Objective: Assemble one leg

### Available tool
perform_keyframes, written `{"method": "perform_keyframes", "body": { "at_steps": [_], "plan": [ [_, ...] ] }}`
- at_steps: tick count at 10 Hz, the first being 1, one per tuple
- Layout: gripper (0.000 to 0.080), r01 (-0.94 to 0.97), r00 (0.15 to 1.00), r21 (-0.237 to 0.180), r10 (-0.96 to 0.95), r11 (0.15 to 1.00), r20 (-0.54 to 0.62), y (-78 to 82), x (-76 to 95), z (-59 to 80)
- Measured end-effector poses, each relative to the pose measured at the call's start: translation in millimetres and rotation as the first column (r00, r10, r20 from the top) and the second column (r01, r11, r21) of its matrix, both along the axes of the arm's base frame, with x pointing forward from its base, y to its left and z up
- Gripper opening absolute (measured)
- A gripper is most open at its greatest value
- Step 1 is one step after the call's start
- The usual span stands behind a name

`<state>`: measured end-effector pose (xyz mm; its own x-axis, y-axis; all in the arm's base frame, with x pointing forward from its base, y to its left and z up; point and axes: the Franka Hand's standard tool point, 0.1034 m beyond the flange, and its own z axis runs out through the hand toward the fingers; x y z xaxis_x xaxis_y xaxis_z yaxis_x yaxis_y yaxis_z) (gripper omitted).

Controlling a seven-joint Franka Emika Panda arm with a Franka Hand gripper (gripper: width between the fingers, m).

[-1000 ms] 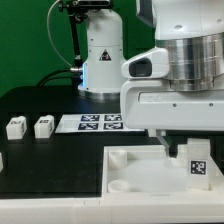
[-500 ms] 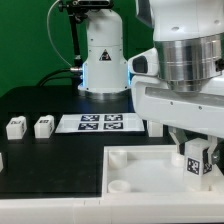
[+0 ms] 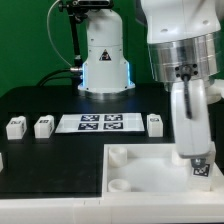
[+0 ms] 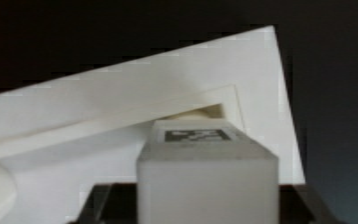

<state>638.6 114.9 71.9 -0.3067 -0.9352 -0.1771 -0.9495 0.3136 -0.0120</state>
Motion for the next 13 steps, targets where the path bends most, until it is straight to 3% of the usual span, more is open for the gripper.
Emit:
{"method": "perform_keyframes", "body": {
  "at_steps": [1,3,4,5,6,7,8,10,12,13],
  "plan": [
    [0.0294,0.116,0.993,0.011,-0.116,0.993,-0.017,-0.8,0.5,0.3],
    [0.0294,0.145,0.989,0.014,-0.144,0.989,-0.018,-0.6,0.4,0.5],
    [0.0354,0.104,0.995,0.014,-0.104,0.994,-0.012,0.4,-0.2,-0.1],
    [0.049,0.054,0.999,0.011,-0.054,0.998,-0.004,0.7,-0.4,-0.6],
    [0.049,-0.005,1.0,0.006,0.005,1.0,-0.002,1.8,-2.3,-2.5],
    [0.0611,-0.186,0.982,-0.011,0.186,0.983,0.024,2.3,-3.1,-2.9],
    [0.0642,-0.409,0.911,-0.041,0.411,0.911,0.035,2.8,-6.5,-4.3],
    [0.0647,-0.597,0.799,-0.078,0.601,0.798,0.029,6.2,-10.0,-5.3],
    [0.0649,-0.799,0.59,-0.111,0.806,0.592,0.047,3.9,-9.8,-5.8],
    [0.0649,-0.897,0.421,-0.139,0.907,0.42,0.025,2.9,-8.7,-5.5]
  ]
}}
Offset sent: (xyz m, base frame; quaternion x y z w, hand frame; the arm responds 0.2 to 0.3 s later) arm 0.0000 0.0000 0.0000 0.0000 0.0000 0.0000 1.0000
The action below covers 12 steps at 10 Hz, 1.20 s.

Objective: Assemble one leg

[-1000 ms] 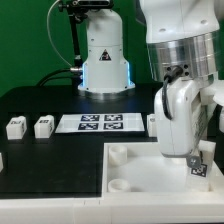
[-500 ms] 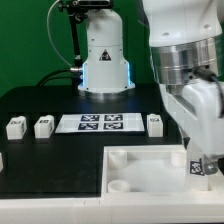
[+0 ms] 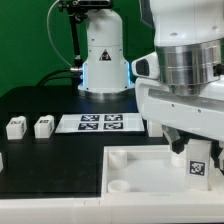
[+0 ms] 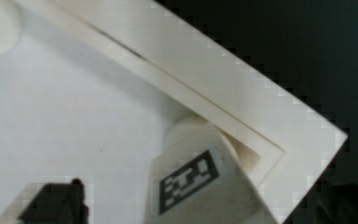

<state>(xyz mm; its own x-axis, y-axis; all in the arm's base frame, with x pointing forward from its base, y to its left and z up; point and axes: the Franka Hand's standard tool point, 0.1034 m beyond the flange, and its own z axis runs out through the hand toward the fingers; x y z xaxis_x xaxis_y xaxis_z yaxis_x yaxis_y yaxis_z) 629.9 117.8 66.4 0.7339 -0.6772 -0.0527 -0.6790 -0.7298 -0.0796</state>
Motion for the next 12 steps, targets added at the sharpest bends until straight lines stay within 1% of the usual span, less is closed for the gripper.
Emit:
{"method": "perform_keyframes", "body": {
  "at_steps": [1,2,3,4,5,6,7,9,11,12],
  "plan": [
    [0.0649,-0.206,0.978,-0.026,0.206,0.978,0.018,0.2,6.8,3.4],
    [0.0649,-0.257,0.966,-0.028,0.258,0.966,0.026,0.5,8.3,4.4],
    [0.0602,-0.256,0.966,-0.028,0.257,0.966,0.025,0.2,7.2,3.3],
    [0.0602,-0.256,0.966,-0.028,0.257,0.966,0.024,0.2,7.2,3.2],
    [0.0424,-0.256,0.966,-0.028,0.257,0.966,0.024,0.2,7.2,3.2],
    [0.0424,-0.256,0.966,-0.028,0.257,0.966,0.024,0.1,7.1,3.2],
    [0.0291,-0.256,0.966,-0.028,0.256,0.966,0.024,-0.1,7.1,3.1],
    [0.0292,-0.242,0.97,-0.025,0.243,0.97,0.024,-1.1,7.4,3.2],
    [0.0292,-0.093,0.996,0.02,0.092,0.995,0.017,-9.3,9.6,3.5],
    [0.0292,-0.023,1.0,0.025,0.023,0.999,0.008,-8.6,9.2,3.2]
  ]
}}
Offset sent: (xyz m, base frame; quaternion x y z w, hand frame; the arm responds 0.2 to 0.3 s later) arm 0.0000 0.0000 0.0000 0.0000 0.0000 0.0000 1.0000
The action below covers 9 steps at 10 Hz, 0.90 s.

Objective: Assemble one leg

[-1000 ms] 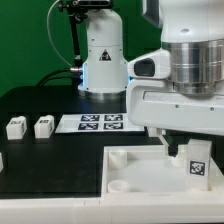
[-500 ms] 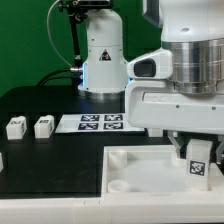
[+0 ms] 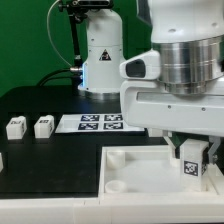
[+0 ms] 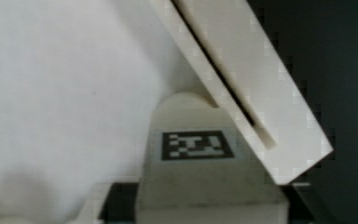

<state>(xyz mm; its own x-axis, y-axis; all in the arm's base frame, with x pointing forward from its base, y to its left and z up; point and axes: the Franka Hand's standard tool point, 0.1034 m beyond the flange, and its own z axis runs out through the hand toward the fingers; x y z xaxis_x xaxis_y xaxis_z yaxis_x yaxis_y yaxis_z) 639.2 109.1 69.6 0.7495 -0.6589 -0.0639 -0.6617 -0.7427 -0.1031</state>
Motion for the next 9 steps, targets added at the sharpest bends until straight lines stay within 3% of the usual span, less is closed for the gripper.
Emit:
{"method": "perform_keyframes", "body": {
  "at_steps": [5,7,8,9],
  "plan": [
    [0.0292,0.11,0.994,0.0,-0.11,0.994,-0.007,0.4,-0.3,-0.2],
    [0.0294,0.36,0.933,0.023,-0.359,0.933,-0.035,1.3,-2.4,-0.5],
    [0.0294,0.37,0.929,0.017,-0.369,0.929,-0.039,2.9,-2.7,-0.3],
    [0.0294,0.494,0.868,0.02,-0.492,0.869,-0.059,3.4,-2.4,-0.6]
  ]
}}
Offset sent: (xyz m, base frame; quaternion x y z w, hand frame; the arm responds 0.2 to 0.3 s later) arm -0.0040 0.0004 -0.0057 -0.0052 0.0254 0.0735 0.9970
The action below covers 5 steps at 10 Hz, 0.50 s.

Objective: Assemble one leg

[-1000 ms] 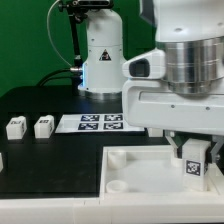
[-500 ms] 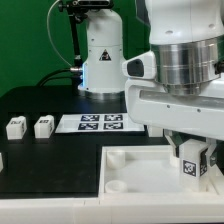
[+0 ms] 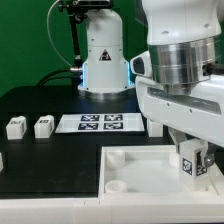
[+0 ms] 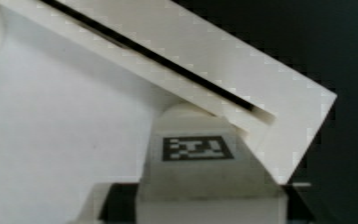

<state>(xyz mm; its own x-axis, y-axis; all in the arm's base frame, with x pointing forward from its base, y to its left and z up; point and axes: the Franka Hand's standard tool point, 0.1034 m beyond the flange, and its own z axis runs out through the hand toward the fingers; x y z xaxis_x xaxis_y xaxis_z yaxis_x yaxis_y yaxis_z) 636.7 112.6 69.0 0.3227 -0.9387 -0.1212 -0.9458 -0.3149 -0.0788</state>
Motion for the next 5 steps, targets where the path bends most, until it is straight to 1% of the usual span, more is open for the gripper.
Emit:
{"method": "perform_keyframes", "body": {
  "at_steps": [2,4,5],
  "plan": [
    [0.0294,0.213,0.977,0.011,-0.213,0.977,-0.025,0.7,0.6,-0.2],
    [0.0294,0.522,0.853,0.027,-0.521,0.853,-0.032,3.1,0.9,-0.5],
    [0.0294,0.592,0.806,0.029,-0.591,0.806,-0.037,2.9,0.8,-0.3]
  ]
}}
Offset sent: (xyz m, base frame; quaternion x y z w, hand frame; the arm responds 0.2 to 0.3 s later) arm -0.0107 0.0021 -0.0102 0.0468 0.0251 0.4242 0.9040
